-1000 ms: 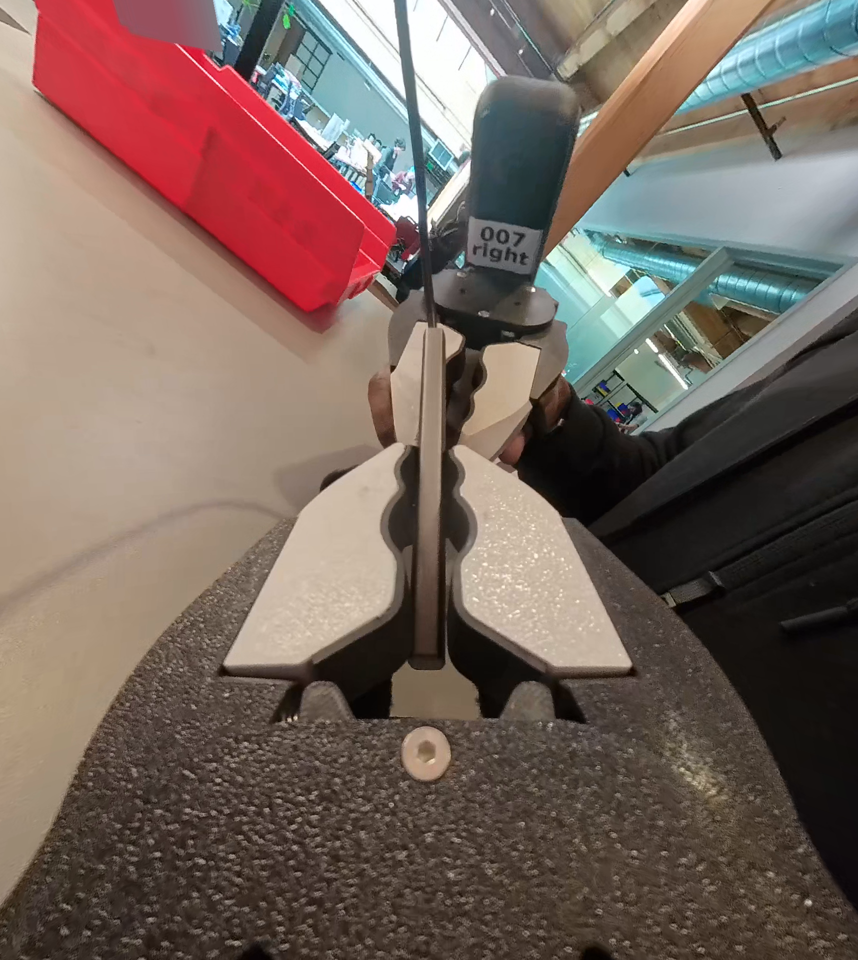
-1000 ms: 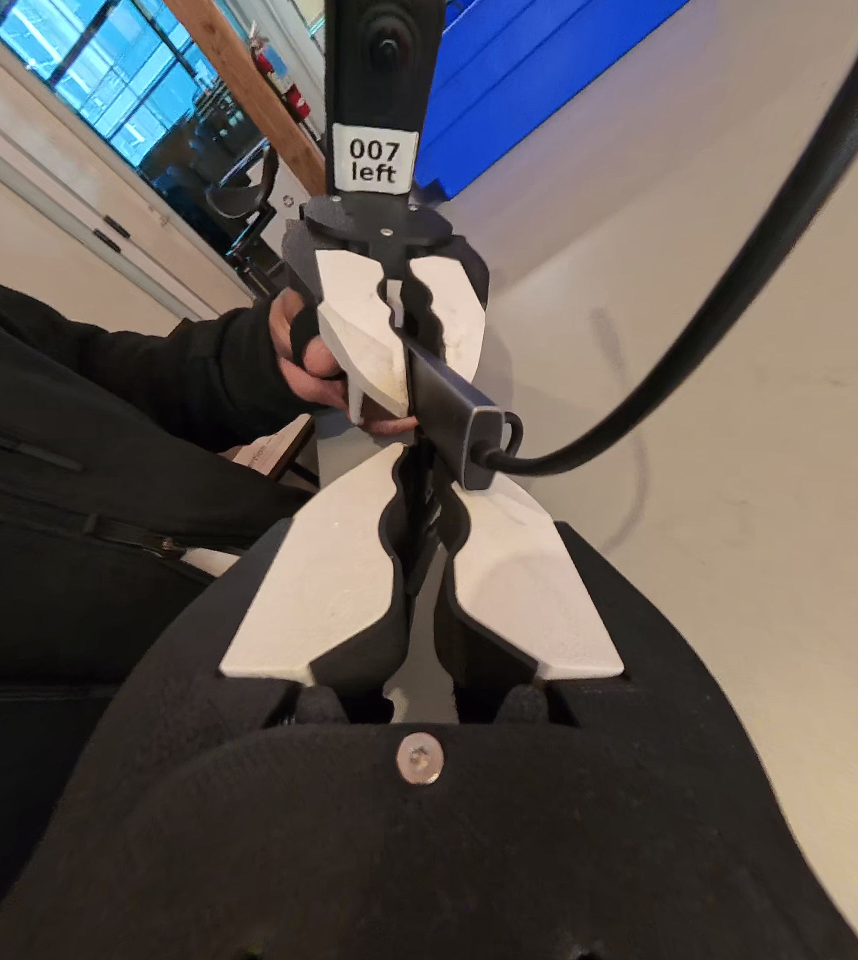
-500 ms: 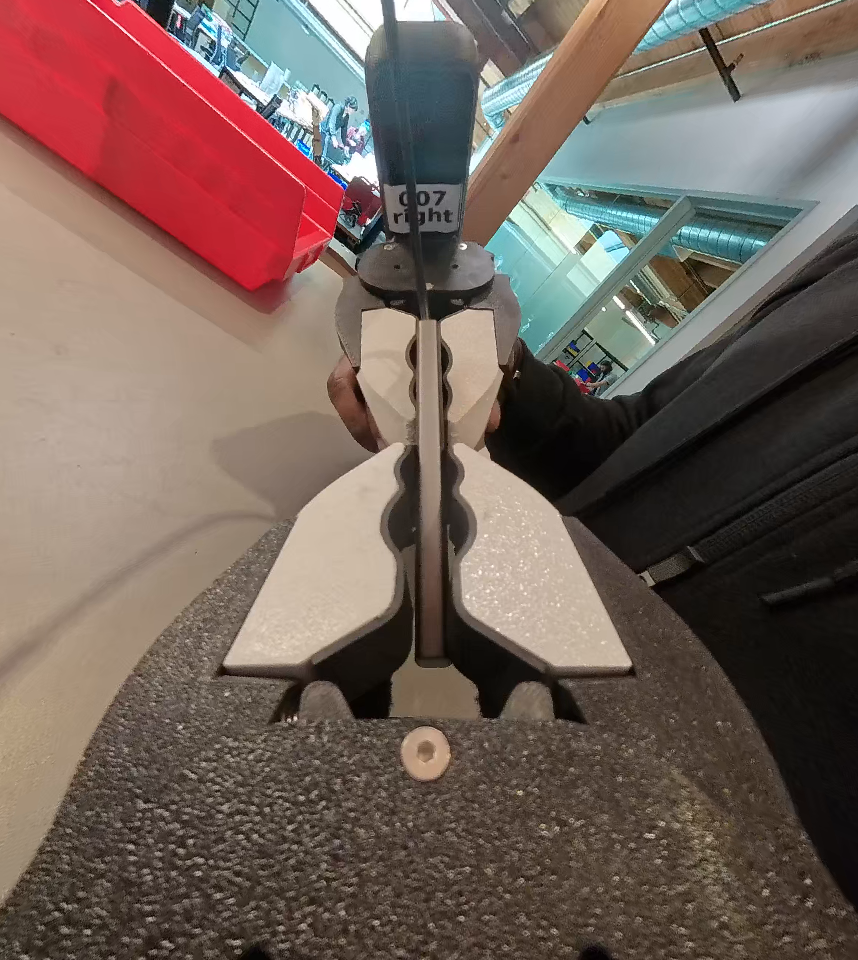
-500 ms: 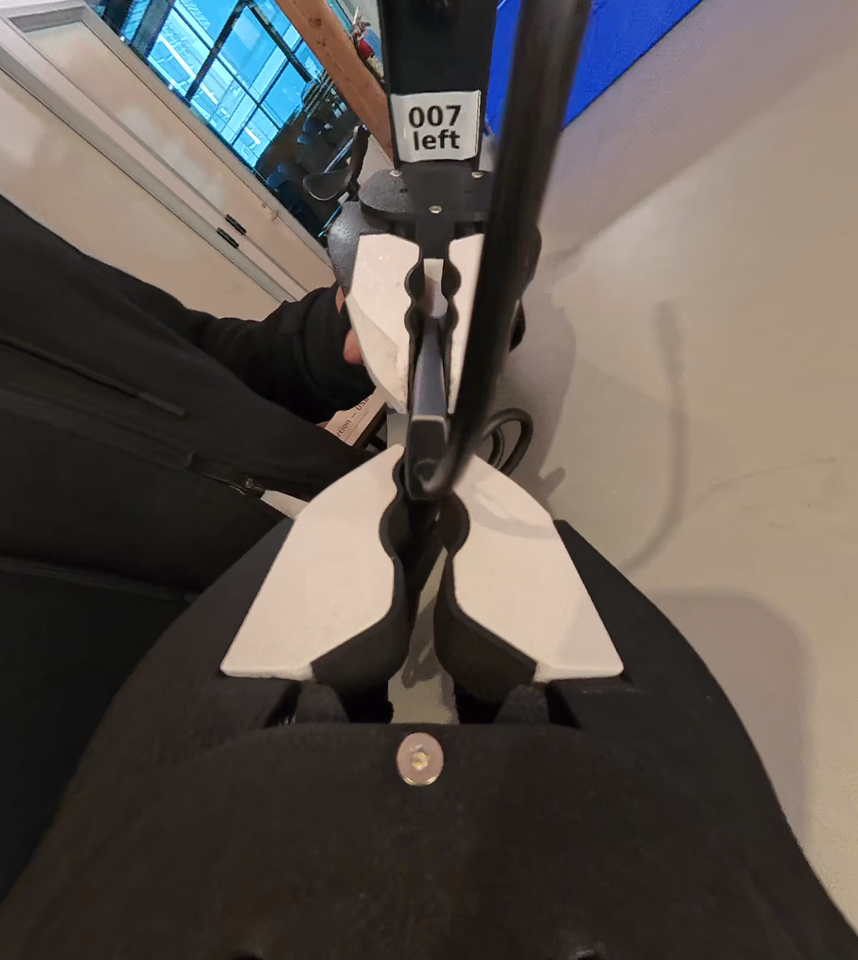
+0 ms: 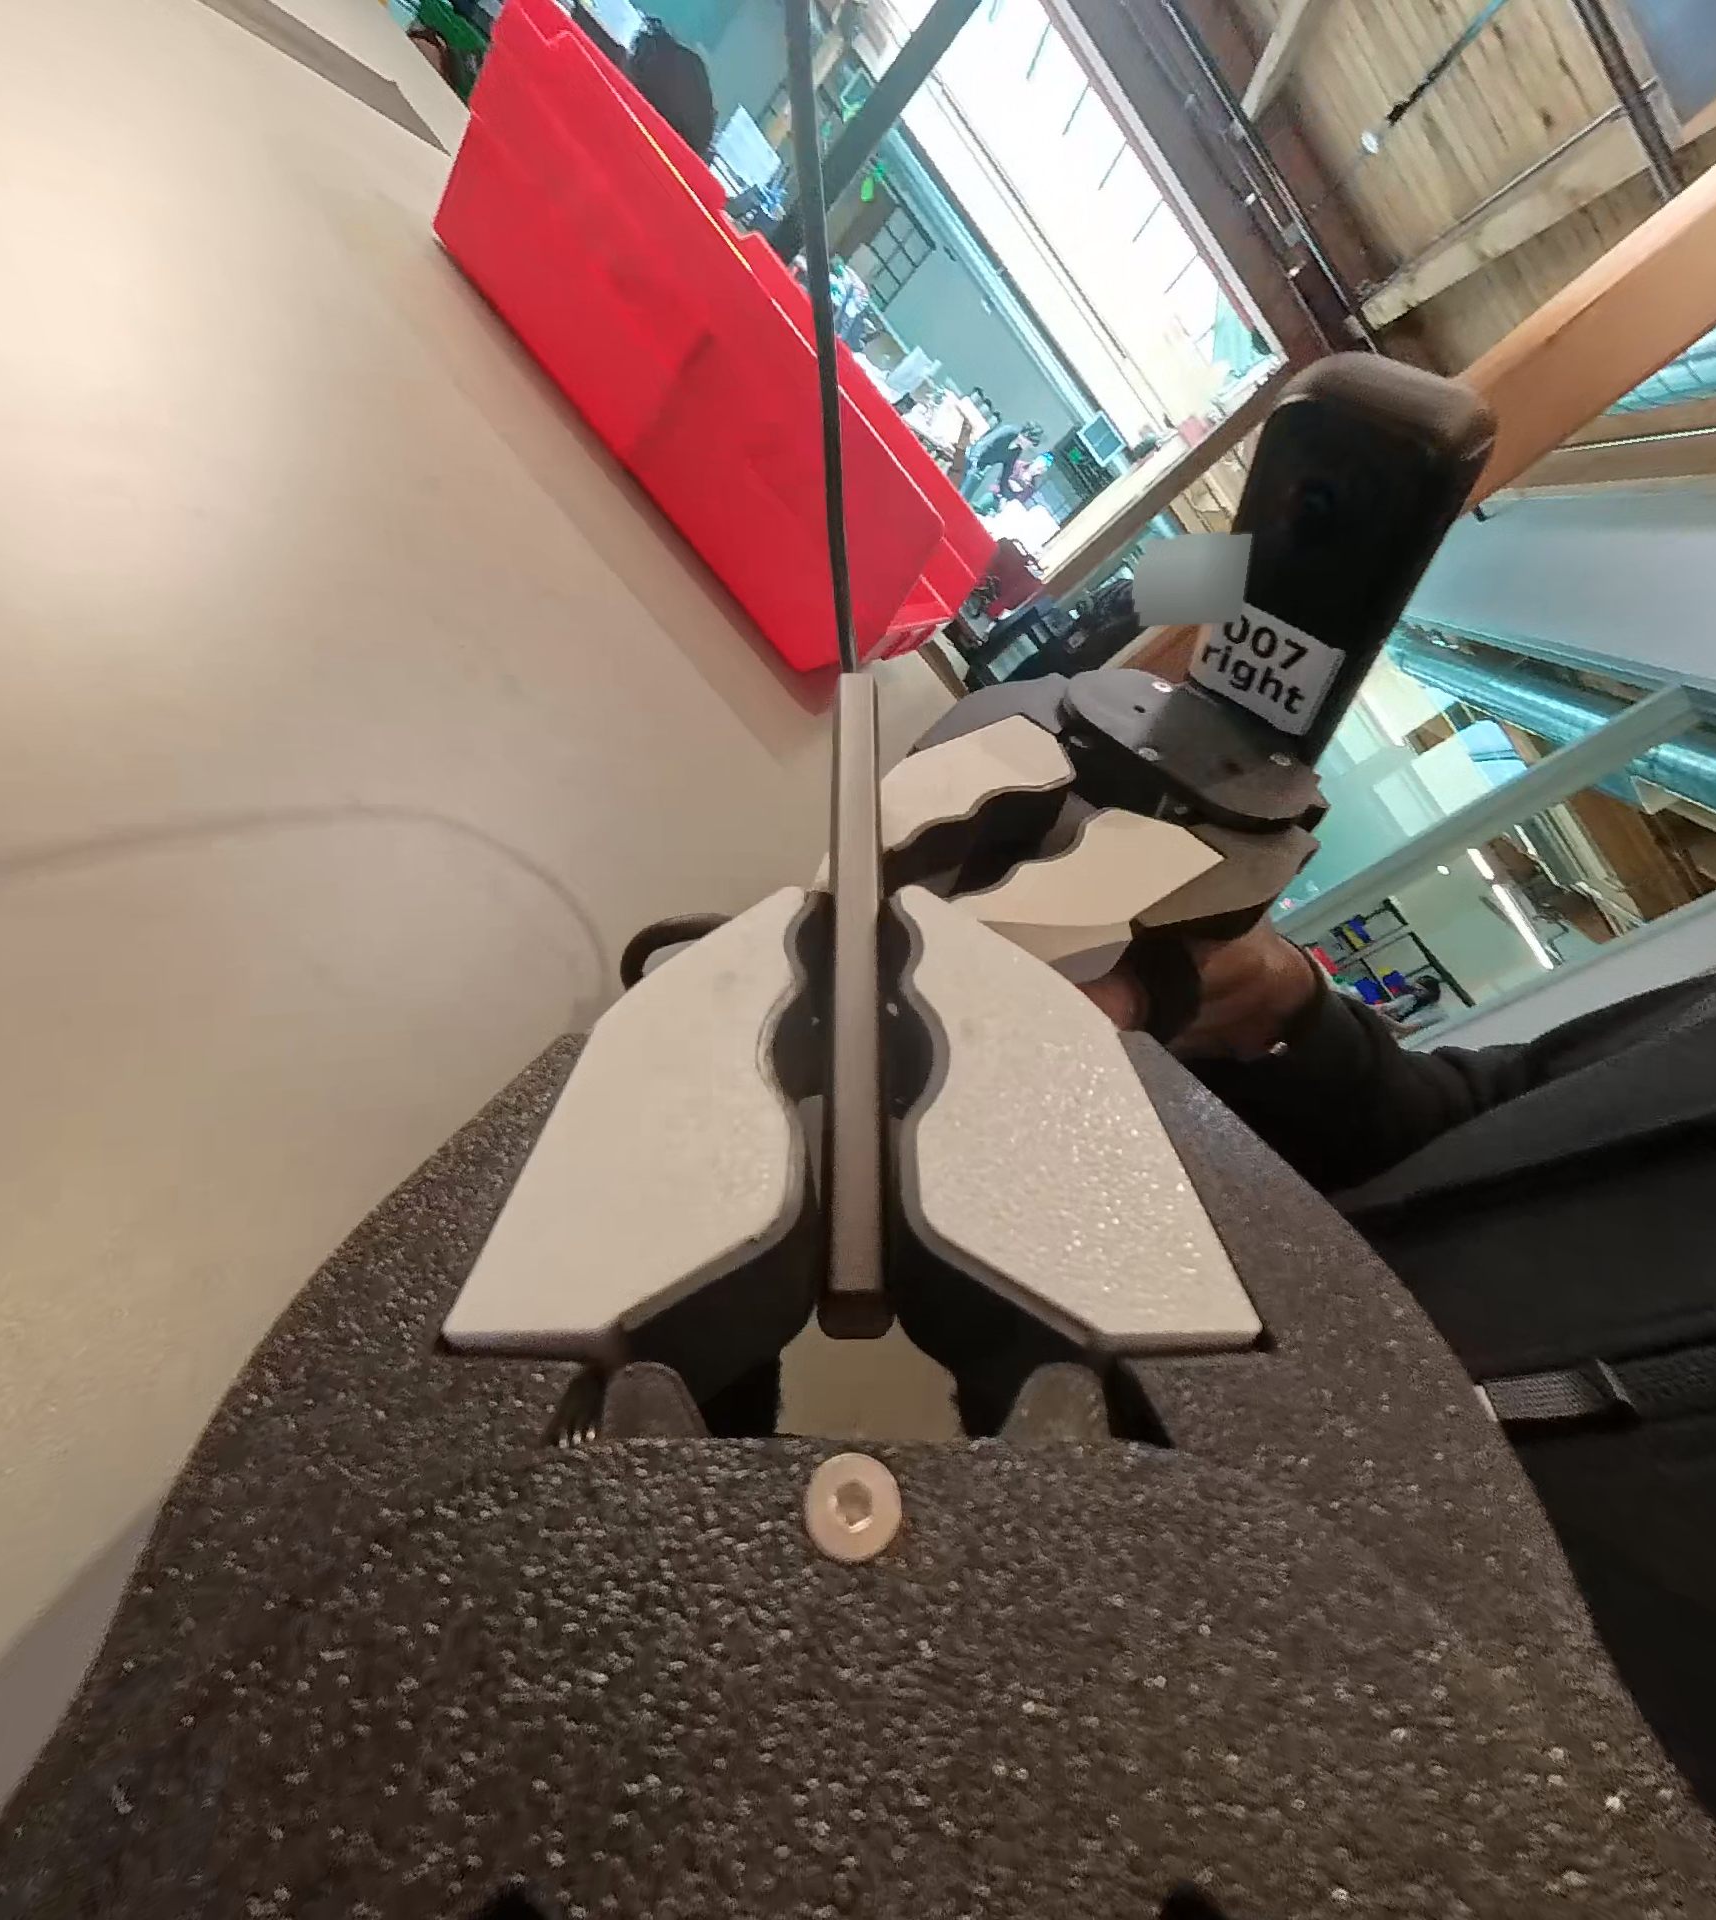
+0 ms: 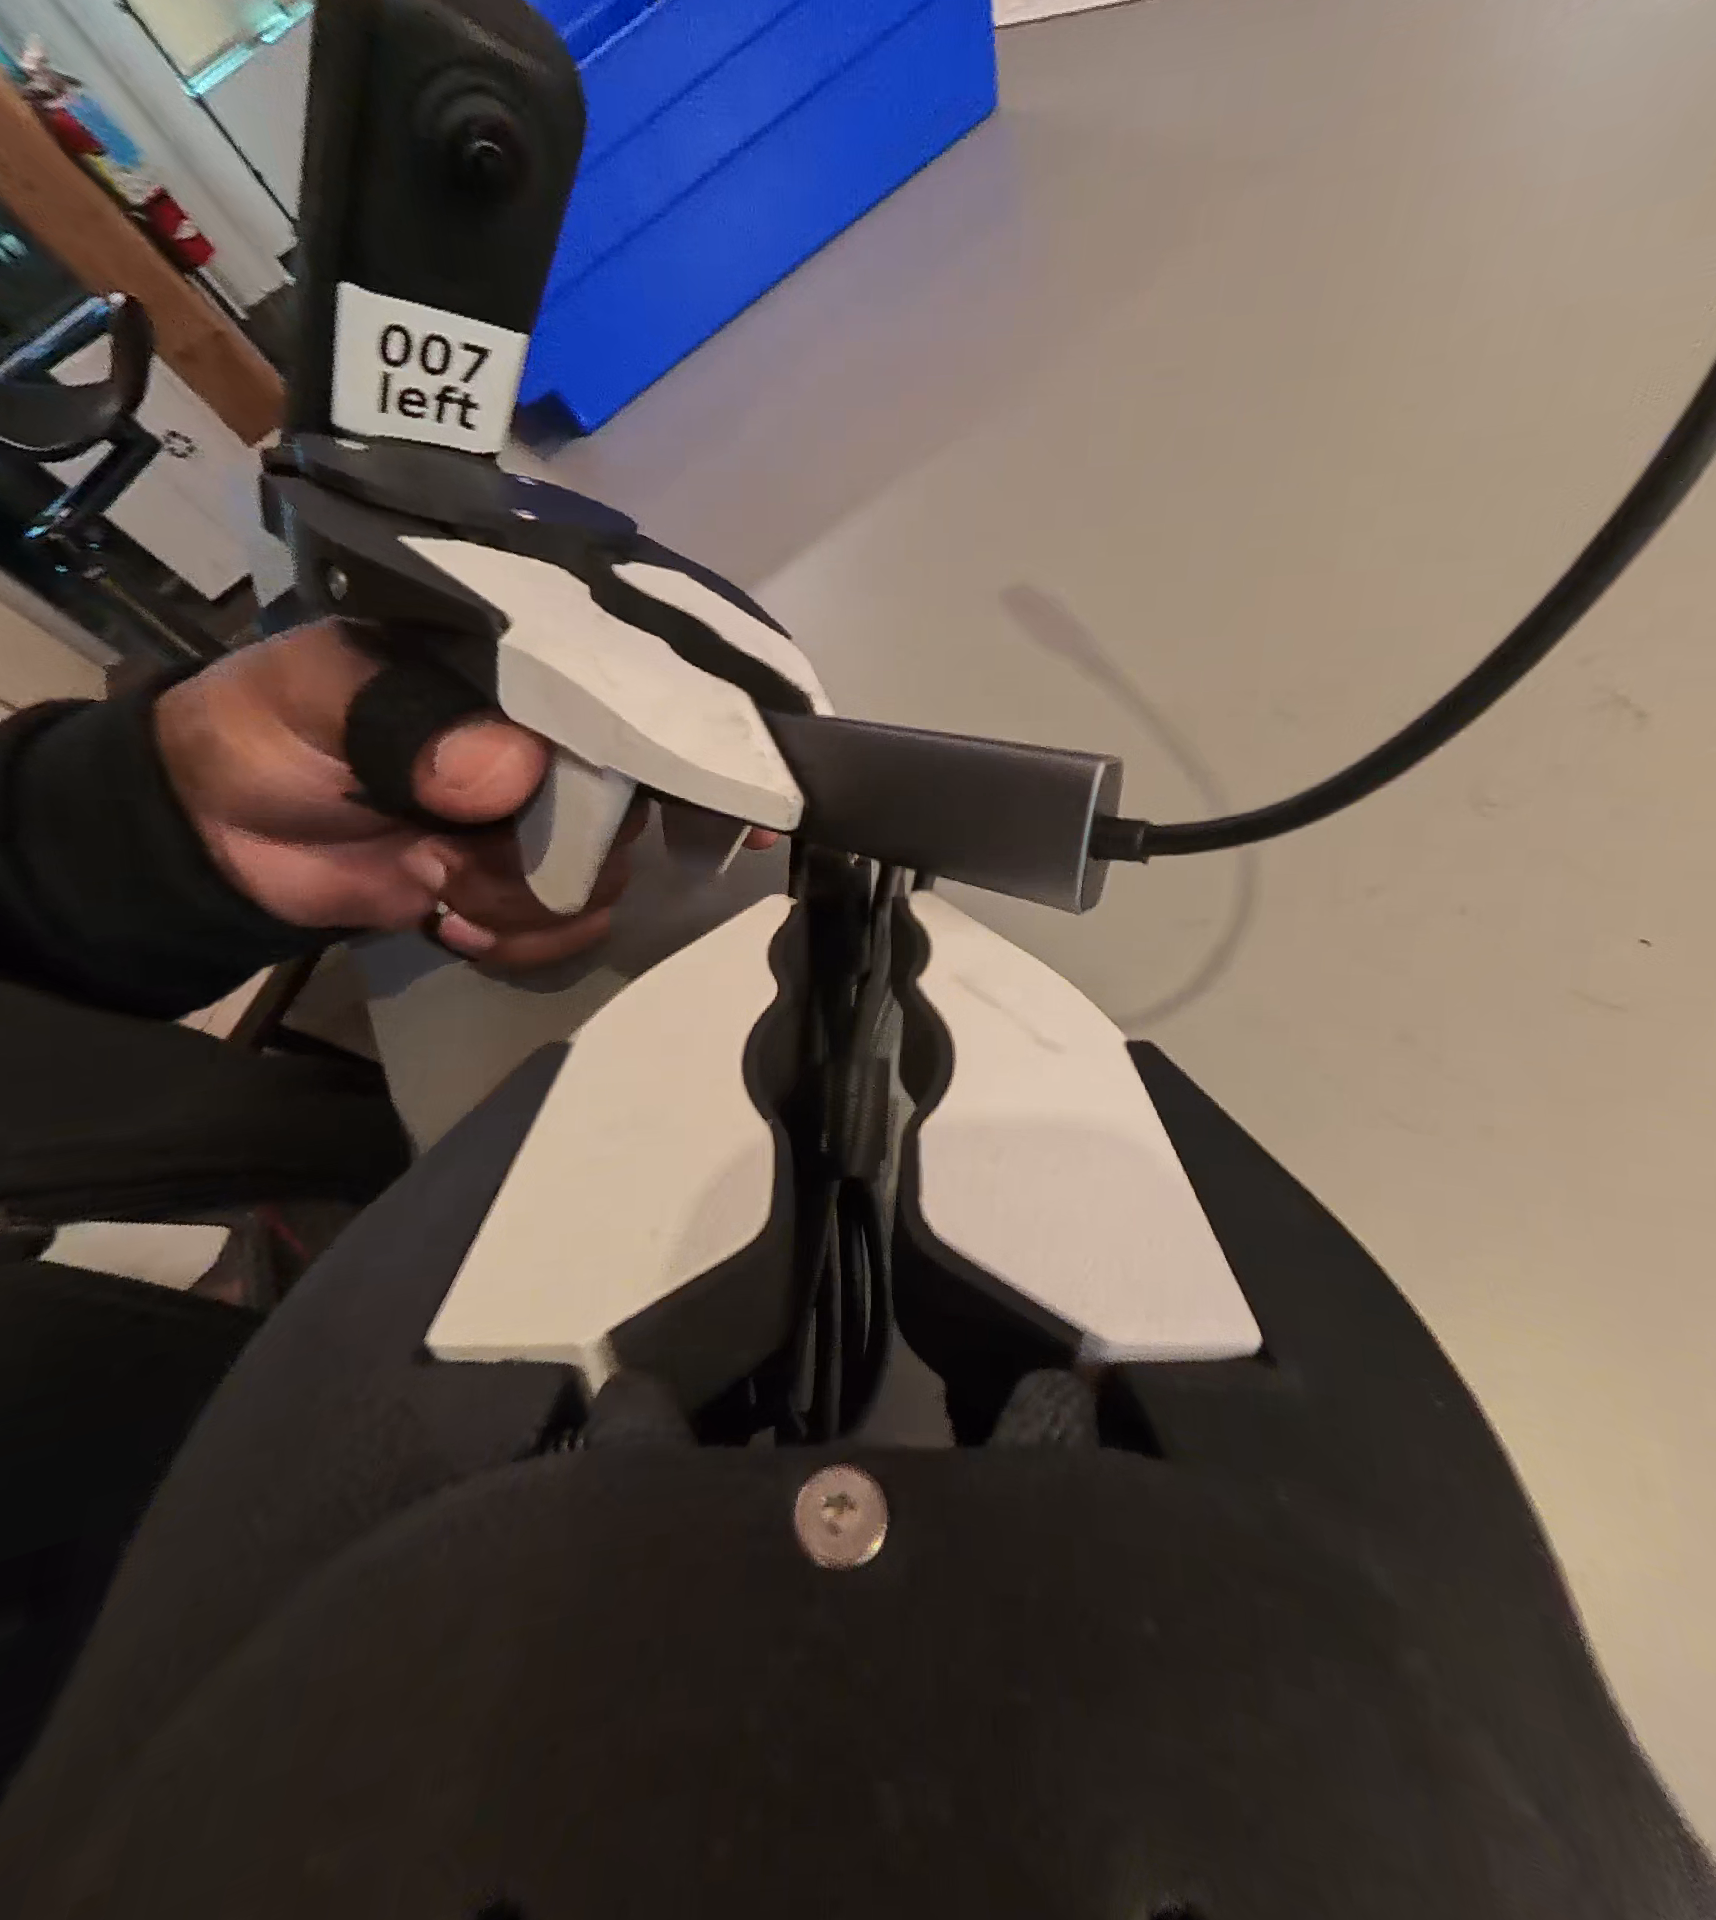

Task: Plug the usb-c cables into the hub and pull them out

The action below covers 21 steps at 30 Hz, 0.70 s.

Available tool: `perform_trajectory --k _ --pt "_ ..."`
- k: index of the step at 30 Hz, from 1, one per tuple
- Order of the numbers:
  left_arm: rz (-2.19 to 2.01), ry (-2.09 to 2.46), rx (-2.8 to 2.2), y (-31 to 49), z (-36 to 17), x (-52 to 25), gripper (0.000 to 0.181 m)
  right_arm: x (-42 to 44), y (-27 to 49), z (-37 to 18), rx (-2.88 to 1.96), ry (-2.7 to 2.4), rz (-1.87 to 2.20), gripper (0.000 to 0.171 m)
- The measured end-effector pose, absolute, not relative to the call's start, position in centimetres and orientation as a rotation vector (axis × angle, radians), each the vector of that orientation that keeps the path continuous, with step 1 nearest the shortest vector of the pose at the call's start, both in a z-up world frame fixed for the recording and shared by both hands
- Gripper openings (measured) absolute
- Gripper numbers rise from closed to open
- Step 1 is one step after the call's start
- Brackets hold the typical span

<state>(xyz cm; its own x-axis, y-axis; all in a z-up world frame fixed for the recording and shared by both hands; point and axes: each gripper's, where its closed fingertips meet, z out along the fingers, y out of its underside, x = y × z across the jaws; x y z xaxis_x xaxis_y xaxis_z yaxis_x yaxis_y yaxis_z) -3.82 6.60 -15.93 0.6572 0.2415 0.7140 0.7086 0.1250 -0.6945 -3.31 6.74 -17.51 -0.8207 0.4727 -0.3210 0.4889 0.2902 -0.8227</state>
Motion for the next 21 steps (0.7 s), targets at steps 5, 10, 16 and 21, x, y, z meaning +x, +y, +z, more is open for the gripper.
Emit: perform_trajectory --k 5,10,16,21 --pt "-0.332 -0.853 -1.452 6.5 -15.9 -3.9 0.01 -2.8 6.3 -17.9 0.975 2.521 -1.553 0.027" --pt "-0.358 -0.857 -1.418 6.4 -15.7 -3.6 0.009 -2.6 6.0 -18.3 0.977 2.664 -1.53 0.034" --pt "-0.416 -0.817 -1.446 6.6 -15.7 -2.4 0.01 -2.4 5.4 -18.6 0.9 2.725 -1.522 0.018" --pt "-0.419 -0.732 -1.551 5.4 -15.6 -2.1 0.017 -1.3 5.7 -20.0 0.687 2.89 -1.318 0.018"
